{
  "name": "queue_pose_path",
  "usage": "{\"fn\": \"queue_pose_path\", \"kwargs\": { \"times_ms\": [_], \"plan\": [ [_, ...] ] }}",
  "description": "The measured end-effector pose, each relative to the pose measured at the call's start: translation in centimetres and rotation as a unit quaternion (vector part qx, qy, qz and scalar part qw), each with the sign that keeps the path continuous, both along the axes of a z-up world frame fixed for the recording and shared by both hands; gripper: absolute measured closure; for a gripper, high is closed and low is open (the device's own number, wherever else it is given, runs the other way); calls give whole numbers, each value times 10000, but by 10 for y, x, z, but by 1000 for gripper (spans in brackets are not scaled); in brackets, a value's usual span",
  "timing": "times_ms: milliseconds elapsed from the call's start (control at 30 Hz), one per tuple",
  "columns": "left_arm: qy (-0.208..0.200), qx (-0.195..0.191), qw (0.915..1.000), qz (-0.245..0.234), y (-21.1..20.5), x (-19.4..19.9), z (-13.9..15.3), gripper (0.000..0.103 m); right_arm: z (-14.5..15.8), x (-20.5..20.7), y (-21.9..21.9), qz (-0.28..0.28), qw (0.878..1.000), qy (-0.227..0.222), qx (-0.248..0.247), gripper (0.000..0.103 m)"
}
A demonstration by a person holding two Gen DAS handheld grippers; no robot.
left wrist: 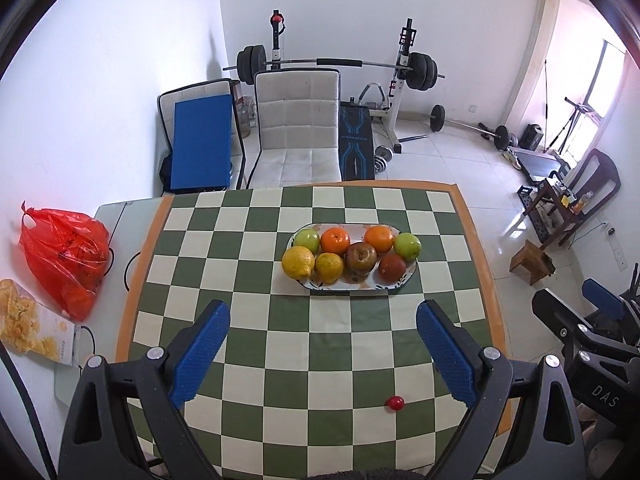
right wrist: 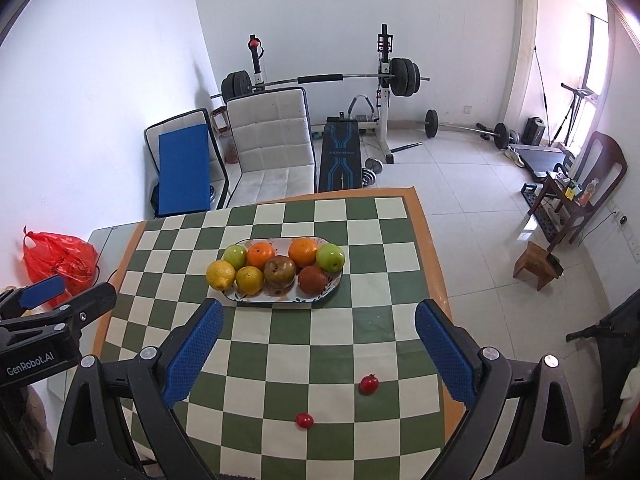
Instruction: Organize fruits
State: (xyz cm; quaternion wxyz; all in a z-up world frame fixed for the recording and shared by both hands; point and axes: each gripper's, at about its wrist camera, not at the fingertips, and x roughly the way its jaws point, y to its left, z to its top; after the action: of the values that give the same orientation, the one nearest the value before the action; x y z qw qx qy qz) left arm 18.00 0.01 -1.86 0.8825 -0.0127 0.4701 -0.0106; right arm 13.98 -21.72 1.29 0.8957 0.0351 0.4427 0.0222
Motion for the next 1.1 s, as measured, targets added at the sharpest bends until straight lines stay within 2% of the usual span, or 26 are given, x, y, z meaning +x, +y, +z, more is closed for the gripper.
{"fn": "queue_pose_path", "kwargs": {
  "times_ms": [400, 533, 633, 733, 800, 867, 933, 1000, 1100],
  "plan": [
    [-122, 41, 9999, -24, -4, -10, 7, 7, 8, -7, 0, 67, 10000, -66, 10, 4],
    [-126, 66, 9999, -17, -5, -10, 7, 7, 3, -2, -7, 39, 9998, -48, 196, 4],
    [48, 58, 10000, -6, -9, -3, -3, 1, -15, 8, -25, -43, 9982, 180, 567, 4],
    [232, 234, 9994, 42, -16, 9, -24, 1, -56, 20, -49, -226, 9958, 542, 701, 4],
    [464, 349, 9983, 63, -20, 19, -45, 1, -97, 29, -64, -351, 9921, 978, 704, 5],
    [818, 461, 9955, 105, -26, 30, -77, 1, -146, 36, -77, -413, 9842, 1464, 901, 11],
    [1240, 454, 9911, 150, -31, 41, -112, 1, -192, 44, -86, -479, 9749, 1911, 1036, 27],
    [1823, 440, 9821, 155, -38, 50, -152, 1, -236, 47, -92, -523, 9656, 2261, 1174, 34],
    [2449, 431, 9686, 76, -49, 55, -202, 1, -288, 53, -91, -499, 9569, 2617, 1153, 40]
  ]
}}
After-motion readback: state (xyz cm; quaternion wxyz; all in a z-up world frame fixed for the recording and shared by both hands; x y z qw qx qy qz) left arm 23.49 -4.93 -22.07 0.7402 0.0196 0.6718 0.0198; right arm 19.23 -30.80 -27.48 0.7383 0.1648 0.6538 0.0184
